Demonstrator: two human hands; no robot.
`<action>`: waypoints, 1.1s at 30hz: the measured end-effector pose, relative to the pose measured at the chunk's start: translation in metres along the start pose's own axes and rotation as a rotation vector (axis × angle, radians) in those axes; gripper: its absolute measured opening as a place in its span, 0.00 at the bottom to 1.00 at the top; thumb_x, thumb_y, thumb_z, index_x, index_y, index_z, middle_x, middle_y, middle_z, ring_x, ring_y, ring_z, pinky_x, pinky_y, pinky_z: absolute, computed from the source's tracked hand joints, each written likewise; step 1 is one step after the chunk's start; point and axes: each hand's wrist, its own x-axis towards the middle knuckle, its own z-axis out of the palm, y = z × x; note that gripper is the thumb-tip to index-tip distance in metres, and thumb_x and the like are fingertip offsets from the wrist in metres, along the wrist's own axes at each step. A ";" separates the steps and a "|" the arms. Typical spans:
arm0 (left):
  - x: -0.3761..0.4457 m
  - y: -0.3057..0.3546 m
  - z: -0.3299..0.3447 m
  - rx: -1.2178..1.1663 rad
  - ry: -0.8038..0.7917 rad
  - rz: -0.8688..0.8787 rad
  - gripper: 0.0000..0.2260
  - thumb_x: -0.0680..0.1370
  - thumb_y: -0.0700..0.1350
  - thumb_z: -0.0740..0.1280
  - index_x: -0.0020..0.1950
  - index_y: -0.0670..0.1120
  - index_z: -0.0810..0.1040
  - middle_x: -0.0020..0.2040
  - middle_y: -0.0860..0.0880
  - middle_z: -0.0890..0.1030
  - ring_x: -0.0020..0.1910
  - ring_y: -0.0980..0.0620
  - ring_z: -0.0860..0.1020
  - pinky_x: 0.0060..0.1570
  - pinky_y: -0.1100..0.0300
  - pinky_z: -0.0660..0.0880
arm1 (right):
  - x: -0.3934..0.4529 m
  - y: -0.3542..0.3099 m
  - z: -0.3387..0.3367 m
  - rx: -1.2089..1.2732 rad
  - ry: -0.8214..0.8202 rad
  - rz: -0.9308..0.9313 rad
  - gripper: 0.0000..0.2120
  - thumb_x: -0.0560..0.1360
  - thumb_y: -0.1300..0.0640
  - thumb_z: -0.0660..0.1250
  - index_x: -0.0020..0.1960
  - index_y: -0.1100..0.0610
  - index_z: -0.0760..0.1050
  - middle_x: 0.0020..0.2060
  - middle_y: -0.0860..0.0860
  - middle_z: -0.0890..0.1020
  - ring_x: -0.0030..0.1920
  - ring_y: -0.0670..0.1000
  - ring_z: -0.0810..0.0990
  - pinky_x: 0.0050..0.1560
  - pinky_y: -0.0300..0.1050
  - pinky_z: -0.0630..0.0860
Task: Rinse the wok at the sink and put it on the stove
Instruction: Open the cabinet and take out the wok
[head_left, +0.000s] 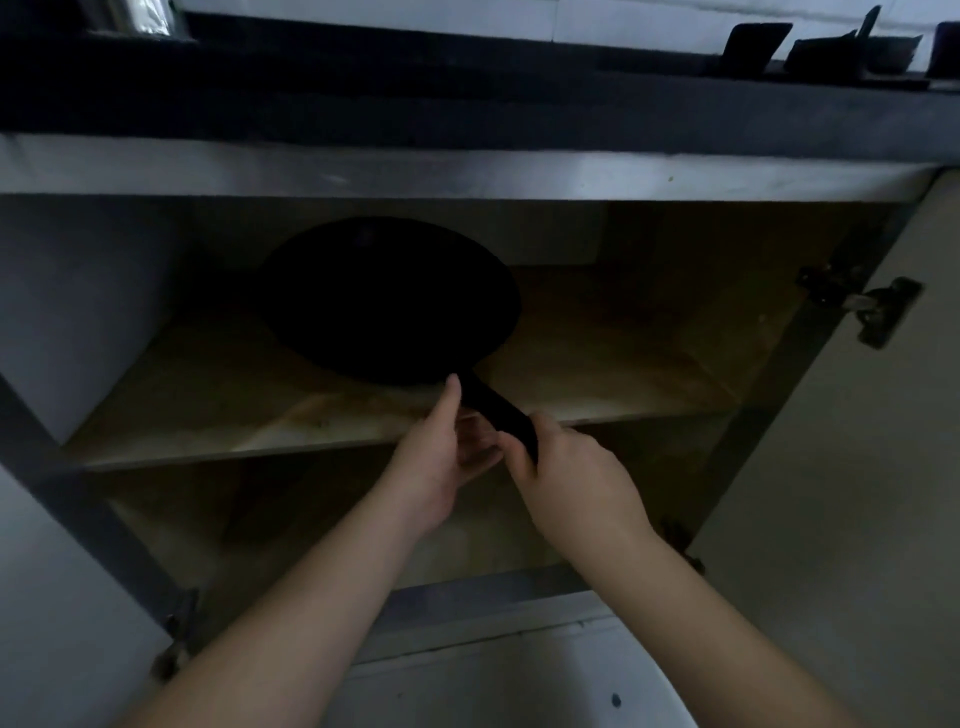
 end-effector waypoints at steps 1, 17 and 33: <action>-0.003 0.000 0.002 -0.034 -0.037 -0.019 0.20 0.78 0.59 0.64 0.60 0.45 0.79 0.52 0.45 0.85 0.51 0.47 0.84 0.45 0.56 0.80 | -0.010 -0.001 -0.004 0.020 -0.007 0.010 0.16 0.80 0.39 0.53 0.56 0.49 0.71 0.38 0.46 0.79 0.32 0.44 0.79 0.32 0.42 0.79; -0.025 -0.023 -0.005 -0.028 -0.183 -0.070 0.10 0.80 0.39 0.65 0.60 0.39 0.77 0.45 0.45 0.85 0.44 0.50 0.84 0.43 0.59 0.82 | -0.057 -0.009 0.014 0.869 -0.398 0.348 0.03 0.76 0.57 0.64 0.50 0.53 0.73 0.29 0.51 0.76 0.24 0.46 0.74 0.25 0.41 0.73; -0.065 -0.032 0.039 -0.214 0.079 -0.549 0.12 0.79 0.45 0.68 0.38 0.47 0.68 0.25 0.51 0.67 0.20 0.56 0.65 0.22 0.66 0.66 | -0.106 0.006 -0.004 0.624 -0.442 0.503 0.07 0.72 0.62 0.66 0.50 0.57 0.75 0.31 0.55 0.79 0.21 0.47 0.74 0.22 0.44 0.75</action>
